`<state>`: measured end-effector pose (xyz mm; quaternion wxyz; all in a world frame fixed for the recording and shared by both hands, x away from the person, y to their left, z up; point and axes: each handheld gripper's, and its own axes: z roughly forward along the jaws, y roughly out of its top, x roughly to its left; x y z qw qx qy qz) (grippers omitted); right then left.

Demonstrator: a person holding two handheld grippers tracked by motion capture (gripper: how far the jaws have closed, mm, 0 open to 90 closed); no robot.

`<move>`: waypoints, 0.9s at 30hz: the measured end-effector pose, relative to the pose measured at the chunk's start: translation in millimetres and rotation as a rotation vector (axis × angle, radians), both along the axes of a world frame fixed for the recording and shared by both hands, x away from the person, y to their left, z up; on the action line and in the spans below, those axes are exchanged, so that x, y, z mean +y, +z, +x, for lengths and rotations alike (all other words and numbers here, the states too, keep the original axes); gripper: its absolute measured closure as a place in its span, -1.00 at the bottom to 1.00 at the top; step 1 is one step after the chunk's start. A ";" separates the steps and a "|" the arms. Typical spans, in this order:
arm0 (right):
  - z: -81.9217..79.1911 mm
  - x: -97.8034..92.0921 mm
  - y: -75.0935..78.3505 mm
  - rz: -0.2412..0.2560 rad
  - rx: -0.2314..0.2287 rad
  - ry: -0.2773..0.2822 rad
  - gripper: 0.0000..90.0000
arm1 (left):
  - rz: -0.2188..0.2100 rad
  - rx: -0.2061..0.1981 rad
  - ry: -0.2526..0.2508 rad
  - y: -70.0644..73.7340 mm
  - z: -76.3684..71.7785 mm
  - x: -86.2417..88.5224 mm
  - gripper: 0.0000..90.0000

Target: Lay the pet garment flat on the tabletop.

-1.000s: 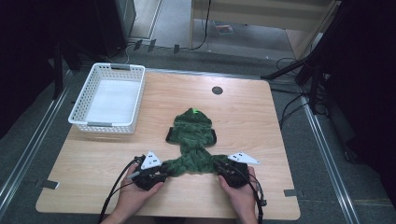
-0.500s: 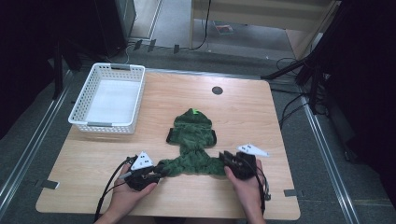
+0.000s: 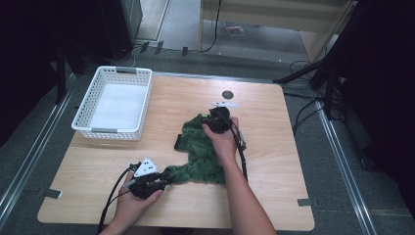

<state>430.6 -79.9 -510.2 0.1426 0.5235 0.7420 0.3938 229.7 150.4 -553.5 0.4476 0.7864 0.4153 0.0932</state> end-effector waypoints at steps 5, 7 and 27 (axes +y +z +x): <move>13.7 12.0 -19.3 -0.121 0.027 0.002 0.50 | 0.003 -0.003 0.007 0.1 -0.9 0.6 0.64; 19.6 12.9 -24.9 -0.123 0.035 0.000 0.49 | 0.004 0.001 0.021 0.0 -0.3 0.8 0.64; -29.0 -64.7 5.8 0.017 -0.020 -0.013 0.28 | -0.054 -0.070 0.161 19.7 33.1 5.5 0.12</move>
